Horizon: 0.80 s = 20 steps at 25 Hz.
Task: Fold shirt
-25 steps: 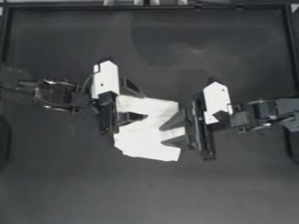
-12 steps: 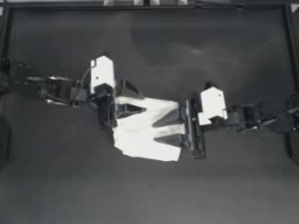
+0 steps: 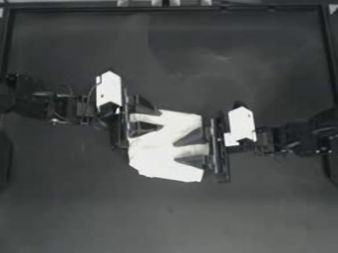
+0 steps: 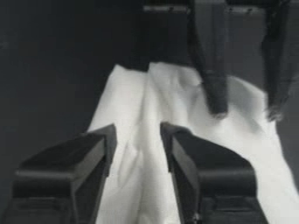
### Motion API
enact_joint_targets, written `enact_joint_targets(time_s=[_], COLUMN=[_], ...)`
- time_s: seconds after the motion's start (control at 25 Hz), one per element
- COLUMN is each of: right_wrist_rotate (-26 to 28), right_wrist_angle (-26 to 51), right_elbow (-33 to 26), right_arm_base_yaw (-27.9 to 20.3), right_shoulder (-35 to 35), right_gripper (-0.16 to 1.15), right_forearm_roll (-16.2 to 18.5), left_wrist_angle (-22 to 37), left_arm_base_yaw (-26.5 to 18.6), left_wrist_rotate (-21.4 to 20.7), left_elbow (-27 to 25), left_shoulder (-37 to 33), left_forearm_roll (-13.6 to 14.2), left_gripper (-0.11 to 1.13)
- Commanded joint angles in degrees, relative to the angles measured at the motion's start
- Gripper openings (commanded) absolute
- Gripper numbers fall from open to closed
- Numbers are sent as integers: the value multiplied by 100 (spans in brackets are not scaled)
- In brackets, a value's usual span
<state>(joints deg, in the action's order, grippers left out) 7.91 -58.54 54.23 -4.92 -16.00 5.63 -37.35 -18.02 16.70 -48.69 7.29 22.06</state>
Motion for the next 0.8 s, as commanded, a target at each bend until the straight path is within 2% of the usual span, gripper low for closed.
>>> enact_joint_targets(time_s=[0.04, 0.12, 0.24, 0.8], right_wrist_rotate=[-97, -97, -97, -26], right_wrist_angle=[-633, -888, -1063, -1125], right_elbow=[-35, -35, -53, -193], right_arm_base_yaw=[0, 0, 0, 26], right_shoulder=[-246, -431, -650, -1160], right_gripper=[76, 76, 76, 76], right_forearm_roll=[-237, -299, -369, -431], left_wrist_angle=[-536, -756, -993, -1512], left_arm_base_yaw=[62, 88, 114, 114], left_wrist_rotate=[-413, -545, -589, -598], left_elbow=[-79, -114, -114, -202], left_shoulder=[114, 264, 466, 1213], left_forearm_roll=[-466, -606, -624, -773], left_gripper=[79, 79, 79, 78])
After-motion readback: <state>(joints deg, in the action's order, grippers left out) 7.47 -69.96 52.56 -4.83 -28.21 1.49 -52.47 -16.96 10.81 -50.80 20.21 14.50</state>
